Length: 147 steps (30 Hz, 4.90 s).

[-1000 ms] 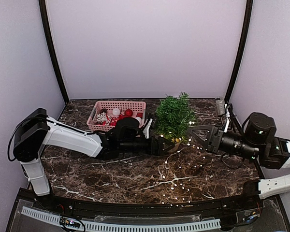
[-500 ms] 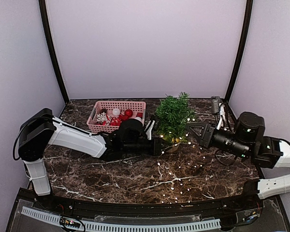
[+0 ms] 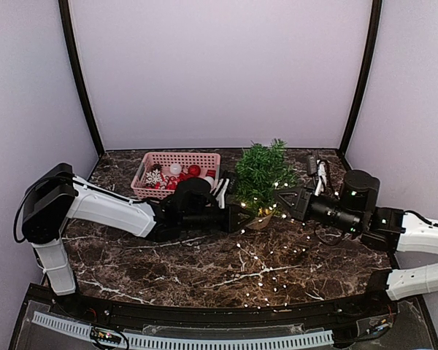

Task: Decorate the small christmas tree
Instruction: Wrap the side of the string light in the gap of the branches.

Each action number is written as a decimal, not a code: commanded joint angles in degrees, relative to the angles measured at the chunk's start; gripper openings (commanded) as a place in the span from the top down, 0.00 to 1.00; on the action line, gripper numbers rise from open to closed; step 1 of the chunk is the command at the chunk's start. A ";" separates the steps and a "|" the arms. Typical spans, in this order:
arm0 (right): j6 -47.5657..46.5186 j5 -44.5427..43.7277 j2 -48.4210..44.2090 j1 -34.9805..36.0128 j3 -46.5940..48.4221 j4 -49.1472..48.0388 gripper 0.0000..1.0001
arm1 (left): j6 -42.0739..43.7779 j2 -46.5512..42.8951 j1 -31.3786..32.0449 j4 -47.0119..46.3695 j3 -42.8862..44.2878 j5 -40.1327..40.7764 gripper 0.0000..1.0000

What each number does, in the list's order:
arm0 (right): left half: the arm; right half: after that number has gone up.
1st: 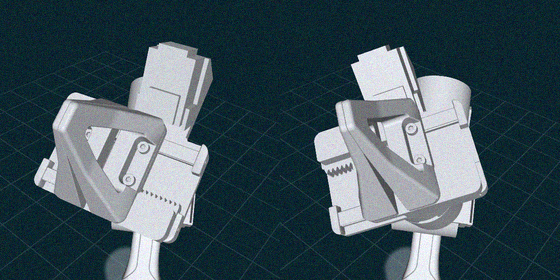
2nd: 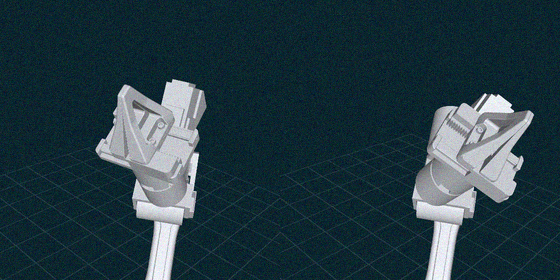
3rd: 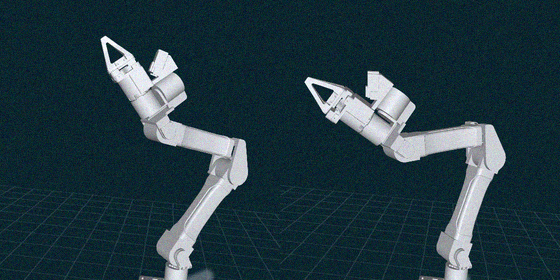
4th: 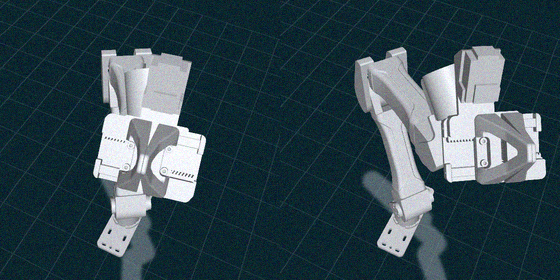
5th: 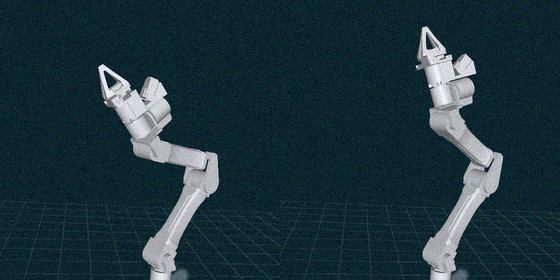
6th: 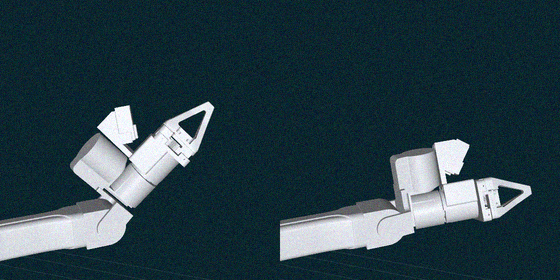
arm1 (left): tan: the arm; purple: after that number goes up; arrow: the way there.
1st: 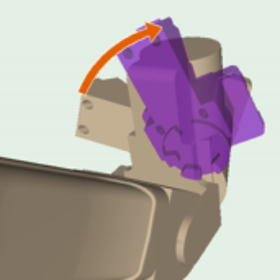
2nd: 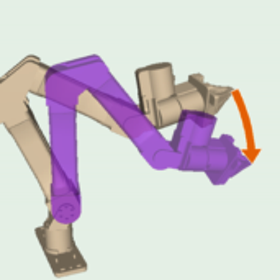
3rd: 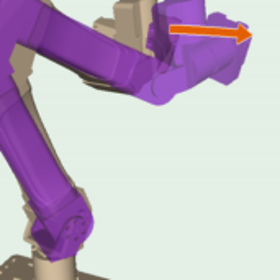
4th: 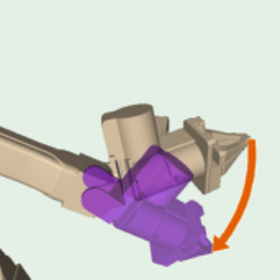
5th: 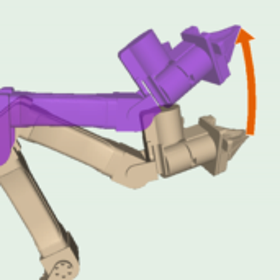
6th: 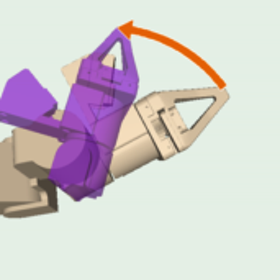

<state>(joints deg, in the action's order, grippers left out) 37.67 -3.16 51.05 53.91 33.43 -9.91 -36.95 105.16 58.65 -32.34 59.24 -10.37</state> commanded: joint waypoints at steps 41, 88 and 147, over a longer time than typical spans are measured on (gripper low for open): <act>-3.27 16.27 4.05 -3.22 8.41 4.32 1.00 | 22.57 -8.60 -9.52 12.15 -2.99 -6.07 0.99; -5.11 26.19 6.35 -3.46 9.43 -10.57 1.00 | 0.90 -3.79 1.88 11.49 4.61 5.20 0.23; -3.04 12.14 8.43 -16.34 7.56 -23.14 1.00 | 6.80 -13.30 -2.44 14.40 -5.39 7.02 1.00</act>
<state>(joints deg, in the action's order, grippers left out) 33.76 9.34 58.33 39.38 40.77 -27.00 -31.03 94.43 56.77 -16.73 54.87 -2.04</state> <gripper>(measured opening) 0.006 0.012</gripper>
